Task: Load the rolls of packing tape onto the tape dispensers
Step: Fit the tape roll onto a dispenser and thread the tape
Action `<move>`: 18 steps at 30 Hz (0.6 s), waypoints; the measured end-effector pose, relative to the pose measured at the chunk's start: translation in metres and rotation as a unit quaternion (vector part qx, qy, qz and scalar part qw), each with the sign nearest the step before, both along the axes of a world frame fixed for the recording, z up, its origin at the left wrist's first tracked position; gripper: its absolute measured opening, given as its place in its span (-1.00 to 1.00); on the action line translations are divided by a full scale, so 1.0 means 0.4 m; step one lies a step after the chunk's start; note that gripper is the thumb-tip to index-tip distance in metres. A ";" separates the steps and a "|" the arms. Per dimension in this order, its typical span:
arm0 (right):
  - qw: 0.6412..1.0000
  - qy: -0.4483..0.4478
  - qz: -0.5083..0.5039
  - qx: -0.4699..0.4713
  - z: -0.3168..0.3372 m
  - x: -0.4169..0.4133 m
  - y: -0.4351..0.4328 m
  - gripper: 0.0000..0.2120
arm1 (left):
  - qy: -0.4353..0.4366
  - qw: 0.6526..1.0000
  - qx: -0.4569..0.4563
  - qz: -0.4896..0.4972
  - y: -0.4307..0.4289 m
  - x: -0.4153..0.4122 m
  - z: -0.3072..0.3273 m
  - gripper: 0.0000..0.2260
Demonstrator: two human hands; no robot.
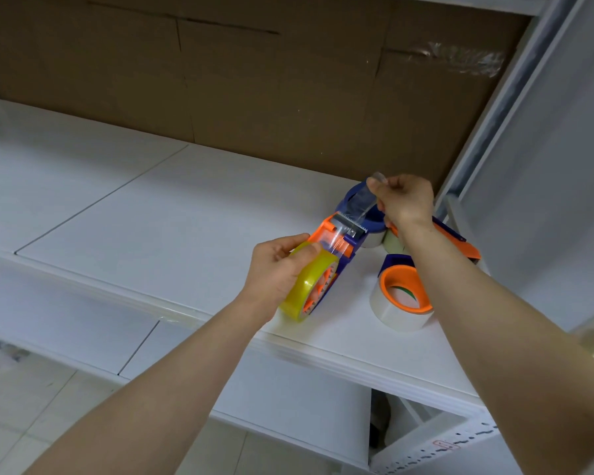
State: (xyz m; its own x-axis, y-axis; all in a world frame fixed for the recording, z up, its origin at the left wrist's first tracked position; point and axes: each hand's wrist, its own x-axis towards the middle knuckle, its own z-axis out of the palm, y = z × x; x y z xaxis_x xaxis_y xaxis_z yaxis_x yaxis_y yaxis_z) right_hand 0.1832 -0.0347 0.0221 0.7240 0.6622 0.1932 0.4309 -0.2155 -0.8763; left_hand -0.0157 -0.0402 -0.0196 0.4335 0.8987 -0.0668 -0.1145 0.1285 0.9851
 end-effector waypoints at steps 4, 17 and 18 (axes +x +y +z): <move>0.999 0.006 -0.021 0.038 0.024 0.012 0.002 -0.69 | 0.009 0.999 -0.002 0.030 0.010 -0.012 -0.003 -0.91; 0.987 0.154 0.026 -0.032 -0.021 -0.017 0.006 -0.68 | -0.030 0.997 -0.023 0.070 0.006 -0.037 0.004 -0.93; 0.981 0.189 0.032 -0.043 -0.025 -0.030 0.007 -0.71 | -0.049 0.996 -0.022 0.078 0.007 -0.040 0.011 -0.95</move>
